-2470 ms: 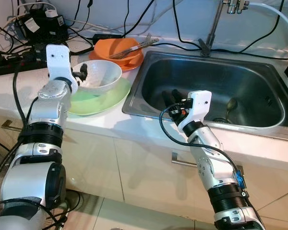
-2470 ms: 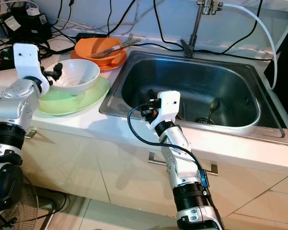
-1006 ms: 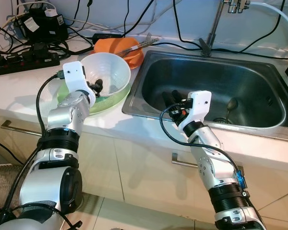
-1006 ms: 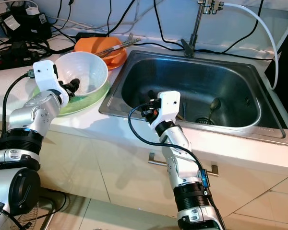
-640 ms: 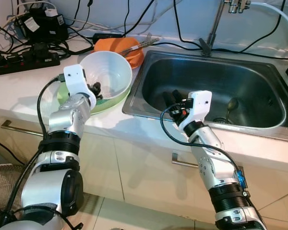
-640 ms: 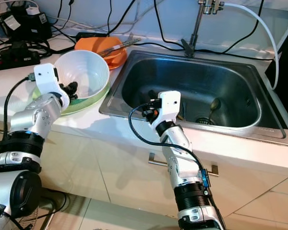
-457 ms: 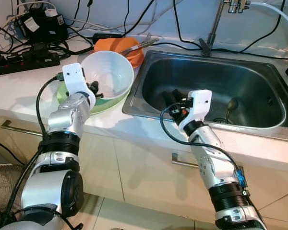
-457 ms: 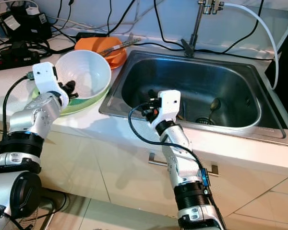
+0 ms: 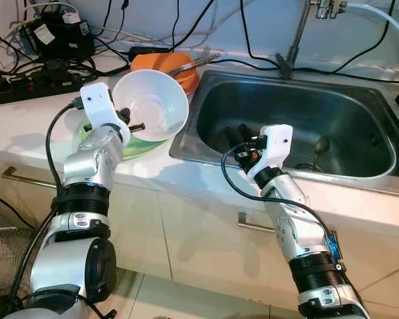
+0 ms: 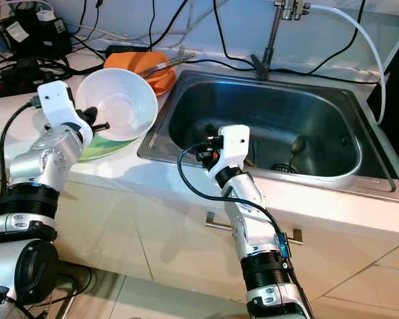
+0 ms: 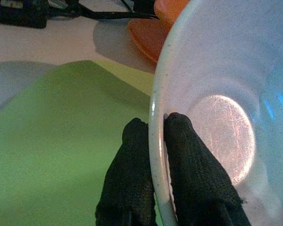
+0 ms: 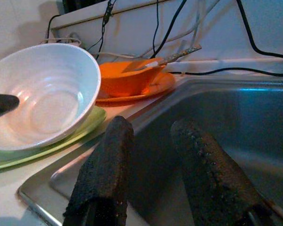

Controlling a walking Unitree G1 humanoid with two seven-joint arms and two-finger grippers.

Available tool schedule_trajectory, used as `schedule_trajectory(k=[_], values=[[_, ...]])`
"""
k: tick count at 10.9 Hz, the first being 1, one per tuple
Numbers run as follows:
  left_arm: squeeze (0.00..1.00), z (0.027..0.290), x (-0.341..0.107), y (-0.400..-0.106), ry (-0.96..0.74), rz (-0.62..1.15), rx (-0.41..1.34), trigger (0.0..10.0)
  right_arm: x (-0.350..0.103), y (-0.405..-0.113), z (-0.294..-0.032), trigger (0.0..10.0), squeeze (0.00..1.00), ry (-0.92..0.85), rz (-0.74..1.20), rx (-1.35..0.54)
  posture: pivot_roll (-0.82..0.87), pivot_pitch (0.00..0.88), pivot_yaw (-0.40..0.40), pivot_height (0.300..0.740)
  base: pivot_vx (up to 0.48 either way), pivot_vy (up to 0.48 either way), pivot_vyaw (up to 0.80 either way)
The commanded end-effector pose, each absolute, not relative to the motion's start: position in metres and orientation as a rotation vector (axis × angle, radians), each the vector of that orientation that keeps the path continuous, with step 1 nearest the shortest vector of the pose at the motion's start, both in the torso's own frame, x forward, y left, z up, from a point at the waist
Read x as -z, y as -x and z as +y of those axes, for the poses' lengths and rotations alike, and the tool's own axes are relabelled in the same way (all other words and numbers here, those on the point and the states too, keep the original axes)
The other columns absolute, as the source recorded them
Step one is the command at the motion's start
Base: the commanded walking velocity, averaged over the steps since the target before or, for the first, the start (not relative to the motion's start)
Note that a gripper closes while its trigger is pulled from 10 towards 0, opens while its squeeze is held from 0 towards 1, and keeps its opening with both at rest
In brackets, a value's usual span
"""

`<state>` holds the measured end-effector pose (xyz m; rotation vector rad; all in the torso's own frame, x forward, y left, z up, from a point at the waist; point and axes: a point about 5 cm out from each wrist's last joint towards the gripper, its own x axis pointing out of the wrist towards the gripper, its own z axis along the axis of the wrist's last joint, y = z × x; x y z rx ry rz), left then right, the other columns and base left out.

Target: Kitchen organization

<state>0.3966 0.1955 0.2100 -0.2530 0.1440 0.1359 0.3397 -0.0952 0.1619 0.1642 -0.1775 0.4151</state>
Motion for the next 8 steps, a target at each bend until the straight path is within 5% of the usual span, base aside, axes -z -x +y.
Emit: schedule_trajectory(k=[1, 4, 6, 7, 8], values=[[0.00, 0.196, -0.205, -0.395, 0.258, 0.160, -0.151, 0.0, -0.164, -0.342, -0.096, 10.0, 0.00, -0.154, -0.188, -0.407, 0.16, 0.020, 0.009, 0.740, 0.000, 0.000, 0.00], [0.00, 0.193, -0.222, -0.395, 0.317, 0.036, -0.114, 0.0, -0.164, -0.342, -0.096, 10.0, 0.00, -0.157, -0.190, -0.404, 0.16, 0.021, 0.010, 0.740, 0.000, 0.000, 0.00], [0.00, 0.175, -0.244, -0.389, 0.312, -0.125, 0.060, 0.0, -0.161, -0.342, -0.092, 10.0, 0.00, -0.156, -0.177, -0.410, 0.17, 0.023, 0.008, 0.740, 0.000, 0.000, 0.00], [0.00, 0.167, -0.251, -0.385, 0.326, -0.178, 0.088, 10.0, -0.163, -0.344, -0.094, 10.0, 0.00, -0.157, -0.183, -0.402, 0.17, 0.024, 0.006, 0.740, 0.000, 0.000, 0.00], [0.00, 0.164, -0.253, -0.382, 0.320, -0.212, 0.098, 10.0, -0.166, -0.346, -0.098, 10.0, 0.00, -0.155, -0.192, -0.383, 0.17, 0.025, 0.008, 0.740, 0.000, 0.000, 0.00]])
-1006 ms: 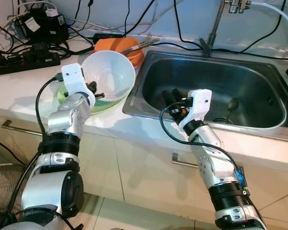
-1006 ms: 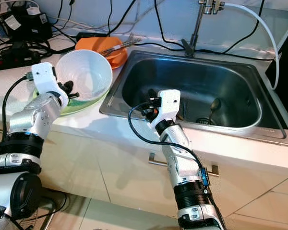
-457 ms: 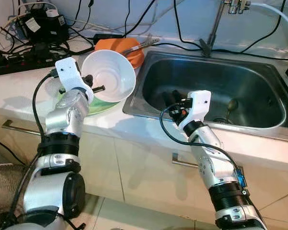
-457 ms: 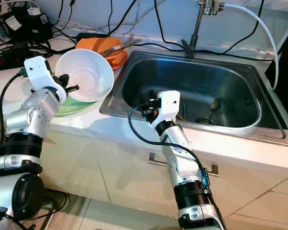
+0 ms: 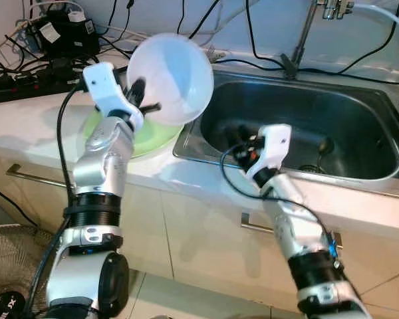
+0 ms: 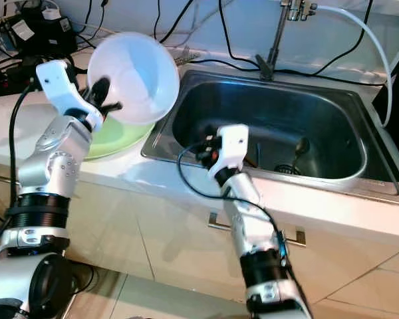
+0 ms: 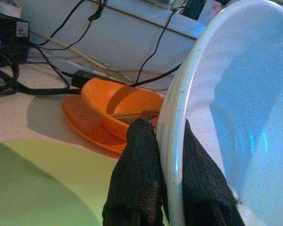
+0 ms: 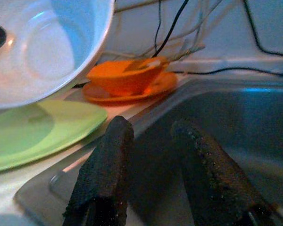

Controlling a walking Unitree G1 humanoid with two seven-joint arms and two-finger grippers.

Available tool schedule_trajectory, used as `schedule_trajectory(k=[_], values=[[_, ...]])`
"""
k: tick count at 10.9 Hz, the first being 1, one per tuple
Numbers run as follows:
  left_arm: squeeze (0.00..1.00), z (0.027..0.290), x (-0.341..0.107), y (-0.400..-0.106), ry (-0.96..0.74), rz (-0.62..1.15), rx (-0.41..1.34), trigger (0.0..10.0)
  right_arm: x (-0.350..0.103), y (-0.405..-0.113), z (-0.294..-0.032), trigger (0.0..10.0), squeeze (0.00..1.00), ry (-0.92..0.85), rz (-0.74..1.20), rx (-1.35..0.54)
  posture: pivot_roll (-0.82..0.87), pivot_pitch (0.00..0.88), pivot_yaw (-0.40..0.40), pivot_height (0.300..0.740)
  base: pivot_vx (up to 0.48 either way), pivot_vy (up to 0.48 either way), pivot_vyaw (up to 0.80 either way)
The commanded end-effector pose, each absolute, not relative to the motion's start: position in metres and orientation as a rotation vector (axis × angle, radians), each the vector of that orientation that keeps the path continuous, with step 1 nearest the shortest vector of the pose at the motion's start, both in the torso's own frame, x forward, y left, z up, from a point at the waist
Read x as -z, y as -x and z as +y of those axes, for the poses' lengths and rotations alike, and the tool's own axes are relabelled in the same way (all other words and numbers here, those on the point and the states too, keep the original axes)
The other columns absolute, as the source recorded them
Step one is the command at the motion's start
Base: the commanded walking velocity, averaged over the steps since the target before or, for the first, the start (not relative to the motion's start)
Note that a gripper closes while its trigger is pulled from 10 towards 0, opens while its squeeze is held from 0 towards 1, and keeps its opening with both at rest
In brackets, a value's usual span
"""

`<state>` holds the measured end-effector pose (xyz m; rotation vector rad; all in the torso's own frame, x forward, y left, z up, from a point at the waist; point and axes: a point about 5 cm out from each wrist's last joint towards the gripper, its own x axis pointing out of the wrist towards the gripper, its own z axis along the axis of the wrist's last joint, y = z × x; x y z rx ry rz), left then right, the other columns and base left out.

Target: Kitchen organization

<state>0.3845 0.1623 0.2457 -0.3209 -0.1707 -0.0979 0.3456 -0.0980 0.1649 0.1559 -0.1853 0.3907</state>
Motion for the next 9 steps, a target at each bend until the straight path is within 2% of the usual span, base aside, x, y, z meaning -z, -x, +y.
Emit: schedule_trajectory(k=[1, 2, 4, 5, 6, 7, 9], values=[[0.00, 0.159, -0.254, -0.380, 0.317, -0.227, 0.133, 10.0, -0.170, -0.349, -0.105, 10.0, 0.62, -0.154, -0.206, -0.365, 0.16, 0.024, 0.009, 0.740, 0.000, 0.000, 0.00], [0.00, 0.152, -0.253, -0.378, 0.310, -0.231, 0.160, 10.0, -0.177, -0.352, -0.113, 10.0, 1.00, -0.172, -0.223, -0.339, 0.16, 0.021, 0.009, 0.740, 0.000, 0.000, 0.00], [0.00, 0.146, -0.246, -0.377, 0.313, -0.213, 0.175, 10.0, -0.193, -0.353, -0.113, 10.0, 1.00, -0.300, -0.256, -0.350, 0.15, 0.017, 0.010, 0.740, 0.000, 0.000, 0.00], [0.00, 0.139, -0.244, -0.376, 0.299, -0.216, 0.206, 10.0, -0.198, -0.353, -0.111, 10.0, 0.86, -0.351, -0.265, -0.356, 0.15, 0.013, 0.011, 0.740, 0.000, 0.000, 0.00], [0.00, 0.134, -0.244, -0.374, 0.288, -0.217, 0.223, 10.0, -0.200, -0.354, -0.111, 10.0, 0.00, -0.369, -0.268, -0.358, 0.15, 0.012, 0.012, 0.740, 0.000, 0.000, 0.00], [0.00, 0.126, -0.241, -0.372, 0.284, -0.213, 0.248, 10.0, -0.209, -0.354, -0.110, 10.0, 0.00, -0.522, -0.266, -0.365, 0.15, 0.008, 0.014, 0.740, 0.000, 0.000, 0.00], [0.00, 0.118, -0.241, -0.369, 0.270, -0.216, 0.270, 10.0, -0.213, -0.353, -0.109, 10.0, 0.00, -0.519, -0.270, -0.385, 0.15, 0.005, 0.012, 0.740, 0.000, 0.000, 0.00]])
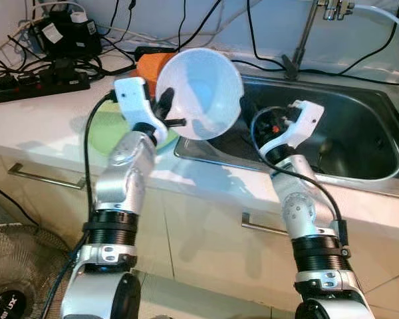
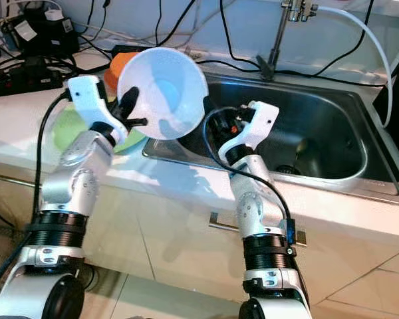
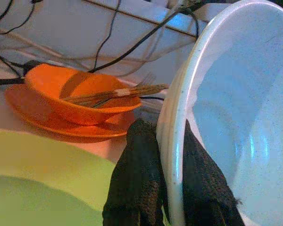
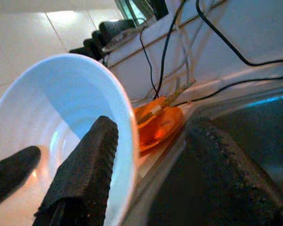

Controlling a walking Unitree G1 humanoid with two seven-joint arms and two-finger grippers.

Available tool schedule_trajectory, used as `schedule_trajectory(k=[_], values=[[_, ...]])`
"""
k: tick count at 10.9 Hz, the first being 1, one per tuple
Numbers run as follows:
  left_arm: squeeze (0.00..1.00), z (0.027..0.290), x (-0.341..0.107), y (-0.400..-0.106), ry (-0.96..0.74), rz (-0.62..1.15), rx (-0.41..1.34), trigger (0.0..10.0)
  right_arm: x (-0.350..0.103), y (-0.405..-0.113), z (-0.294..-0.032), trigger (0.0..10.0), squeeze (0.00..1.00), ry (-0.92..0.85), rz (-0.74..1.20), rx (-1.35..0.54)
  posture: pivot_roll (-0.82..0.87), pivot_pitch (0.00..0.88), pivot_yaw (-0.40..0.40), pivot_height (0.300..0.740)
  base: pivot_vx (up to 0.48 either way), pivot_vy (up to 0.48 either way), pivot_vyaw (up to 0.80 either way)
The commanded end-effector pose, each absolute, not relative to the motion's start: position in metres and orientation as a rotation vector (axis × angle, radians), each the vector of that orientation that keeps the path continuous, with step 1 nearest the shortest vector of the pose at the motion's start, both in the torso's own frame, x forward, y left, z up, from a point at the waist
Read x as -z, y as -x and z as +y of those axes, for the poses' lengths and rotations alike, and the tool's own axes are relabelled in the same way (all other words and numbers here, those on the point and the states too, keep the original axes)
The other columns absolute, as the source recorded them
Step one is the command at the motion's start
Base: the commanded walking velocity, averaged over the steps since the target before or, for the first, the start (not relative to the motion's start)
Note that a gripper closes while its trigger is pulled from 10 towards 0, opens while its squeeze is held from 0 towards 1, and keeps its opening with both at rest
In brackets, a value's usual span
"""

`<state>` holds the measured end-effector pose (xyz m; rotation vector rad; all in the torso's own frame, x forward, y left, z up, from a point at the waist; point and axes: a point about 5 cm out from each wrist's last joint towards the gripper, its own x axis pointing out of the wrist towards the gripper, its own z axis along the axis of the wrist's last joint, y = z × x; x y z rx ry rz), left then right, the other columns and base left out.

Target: Kitchen organization

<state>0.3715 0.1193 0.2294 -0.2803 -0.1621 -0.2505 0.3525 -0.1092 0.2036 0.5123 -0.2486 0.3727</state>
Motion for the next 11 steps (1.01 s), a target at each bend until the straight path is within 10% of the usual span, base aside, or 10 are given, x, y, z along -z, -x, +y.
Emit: schedule_trajectory(k=[1, 11], values=[[0.00, 0.116, -0.242, -0.369, 0.273, -0.220, 0.273, 10.0, -0.212, -0.353, -0.109, 10.0, 0.00, -0.527, -0.260, -0.389, 0.15, 0.005, 0.011, 0.740, 0.000, 0.000, 0.00], [0.00, 0.104, -0.243, -0.363, 0.284, -0.238, 0.390, 10.0, -0.201, -0.354, -0.114, 10.0, 0.00, -0.581, -0.202, -0.357, 0.16, 0.024, 0.014, 0.740, 0.000, 0.000, 0.00]])
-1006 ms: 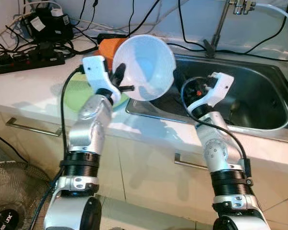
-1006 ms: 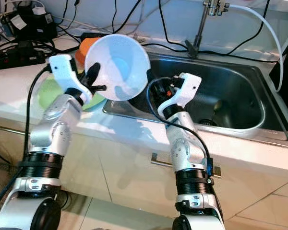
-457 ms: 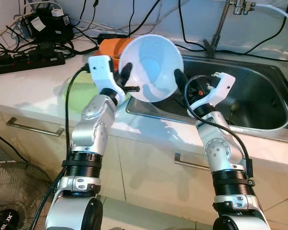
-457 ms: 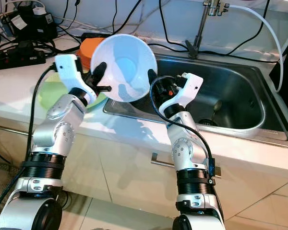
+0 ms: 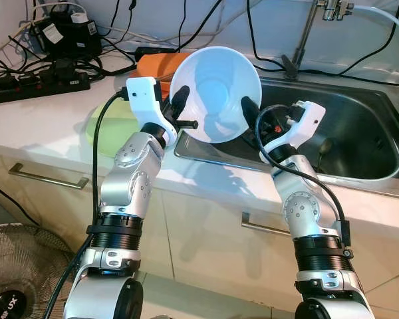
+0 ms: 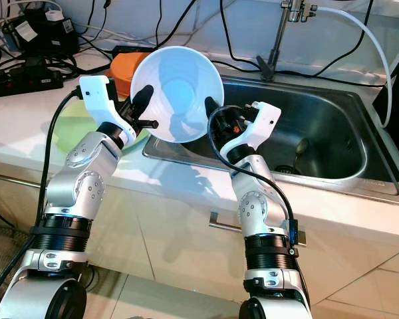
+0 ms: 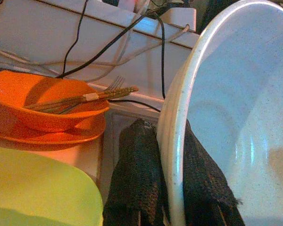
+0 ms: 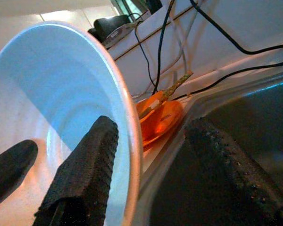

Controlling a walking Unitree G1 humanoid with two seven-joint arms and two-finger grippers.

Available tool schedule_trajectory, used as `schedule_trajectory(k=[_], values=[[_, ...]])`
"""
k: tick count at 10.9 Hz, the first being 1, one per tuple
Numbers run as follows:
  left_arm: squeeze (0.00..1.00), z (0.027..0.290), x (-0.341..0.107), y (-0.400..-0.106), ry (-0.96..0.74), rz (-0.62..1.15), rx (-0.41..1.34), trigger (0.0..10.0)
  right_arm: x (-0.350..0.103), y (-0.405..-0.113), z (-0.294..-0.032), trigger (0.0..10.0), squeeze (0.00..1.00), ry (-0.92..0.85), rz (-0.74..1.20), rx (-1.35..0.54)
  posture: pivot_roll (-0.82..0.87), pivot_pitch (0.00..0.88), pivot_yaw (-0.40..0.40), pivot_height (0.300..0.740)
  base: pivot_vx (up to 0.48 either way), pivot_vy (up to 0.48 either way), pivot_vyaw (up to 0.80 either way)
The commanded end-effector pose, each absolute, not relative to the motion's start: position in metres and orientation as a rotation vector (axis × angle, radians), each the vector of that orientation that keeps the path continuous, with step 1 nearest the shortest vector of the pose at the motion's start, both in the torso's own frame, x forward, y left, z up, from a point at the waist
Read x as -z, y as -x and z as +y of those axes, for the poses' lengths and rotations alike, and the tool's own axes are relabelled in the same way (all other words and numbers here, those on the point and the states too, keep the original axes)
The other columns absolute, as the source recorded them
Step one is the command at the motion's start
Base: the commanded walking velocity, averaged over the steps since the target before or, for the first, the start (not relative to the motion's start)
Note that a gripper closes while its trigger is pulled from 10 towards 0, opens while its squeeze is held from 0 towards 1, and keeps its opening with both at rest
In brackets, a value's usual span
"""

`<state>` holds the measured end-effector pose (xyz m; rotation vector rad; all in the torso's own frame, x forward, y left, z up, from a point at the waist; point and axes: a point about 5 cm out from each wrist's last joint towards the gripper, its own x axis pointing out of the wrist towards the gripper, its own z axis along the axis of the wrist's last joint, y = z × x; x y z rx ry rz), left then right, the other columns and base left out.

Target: Kitchen organization

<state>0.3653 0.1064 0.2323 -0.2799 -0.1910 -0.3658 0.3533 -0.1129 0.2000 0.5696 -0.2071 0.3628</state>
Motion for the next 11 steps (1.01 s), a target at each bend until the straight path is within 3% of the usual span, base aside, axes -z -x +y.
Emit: schedule_trajectory(k=[1, 2, 11], values=[[0.00, 0.103, -0.242, -0.363, 0.282, -0.233, 0.393, 10.0, -0.200, -0.354, -0.114, 4.3, 0.00, -0.586, -0.202, -0.352, 0.16, 0.024, 0.015, 0.740, 0.000, 0.000, 0.00], [0.00, 0.103, -0.242, -0.363, 0.271, -0.234, 0.394, 10.0, -0.201, -0.353, -0.113, 0.0, 0.00, -0.601, -0.211, -0.366, 0.16, 0.026, 0.015, 0.740, 0.000, 0.000, 0.00], [0.00, 0.101, -0.241, -0.364, 0.247, -0.231, 0.400, 10.0, -0.202, -0.349, -0.104, 0.0, 0.00, -0.637, -0.211, -0.447, 0.16, 0.029, 0.014, 0.740, 0.000, 0.000, 0.00]])
